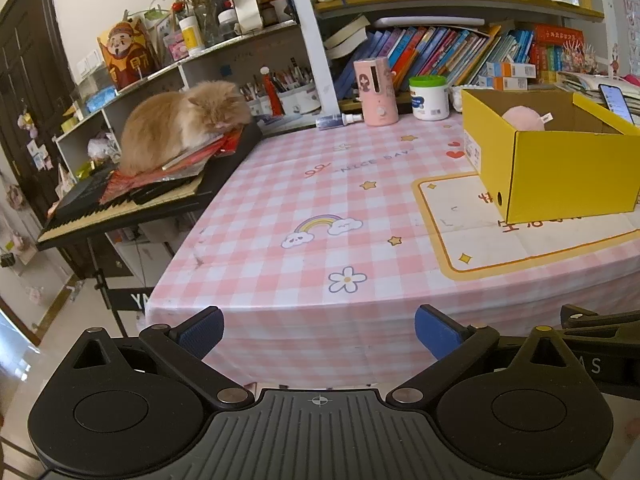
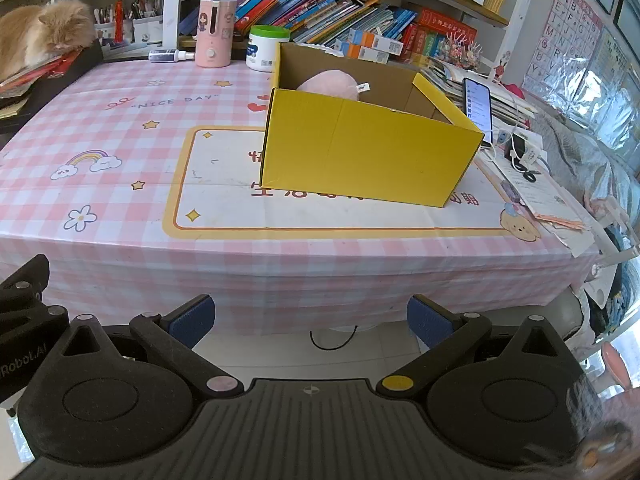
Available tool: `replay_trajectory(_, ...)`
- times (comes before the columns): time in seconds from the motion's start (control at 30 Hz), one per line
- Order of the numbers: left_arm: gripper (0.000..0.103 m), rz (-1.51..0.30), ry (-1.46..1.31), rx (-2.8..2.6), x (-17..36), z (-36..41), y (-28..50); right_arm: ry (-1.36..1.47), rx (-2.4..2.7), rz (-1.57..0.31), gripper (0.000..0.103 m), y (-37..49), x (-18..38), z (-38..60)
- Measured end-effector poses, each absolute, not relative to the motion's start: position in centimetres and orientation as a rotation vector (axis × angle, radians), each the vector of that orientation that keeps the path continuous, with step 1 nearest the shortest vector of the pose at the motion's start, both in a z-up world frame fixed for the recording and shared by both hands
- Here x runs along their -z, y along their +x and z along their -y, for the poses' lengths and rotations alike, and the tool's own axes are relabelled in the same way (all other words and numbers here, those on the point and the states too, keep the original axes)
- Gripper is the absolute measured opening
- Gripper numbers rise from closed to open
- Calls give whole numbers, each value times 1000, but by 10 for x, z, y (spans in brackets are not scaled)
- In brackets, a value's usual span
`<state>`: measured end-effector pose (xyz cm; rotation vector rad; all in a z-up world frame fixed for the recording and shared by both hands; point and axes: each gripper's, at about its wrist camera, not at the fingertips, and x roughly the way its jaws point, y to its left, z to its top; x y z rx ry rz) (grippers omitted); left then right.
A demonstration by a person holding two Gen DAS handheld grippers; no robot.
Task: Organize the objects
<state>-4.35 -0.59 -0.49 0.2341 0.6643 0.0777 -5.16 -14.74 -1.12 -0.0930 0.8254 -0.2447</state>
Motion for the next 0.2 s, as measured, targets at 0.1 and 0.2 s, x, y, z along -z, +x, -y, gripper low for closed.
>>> replay_trajectory(0.1,102,-665,235,-79,5,6,-44,-93,244,-825,103,-51,11,147)
replay_trajectory(0.2,102,-668,235,-80,5,5,-43,-92,244,-825,103,-51,12,147)
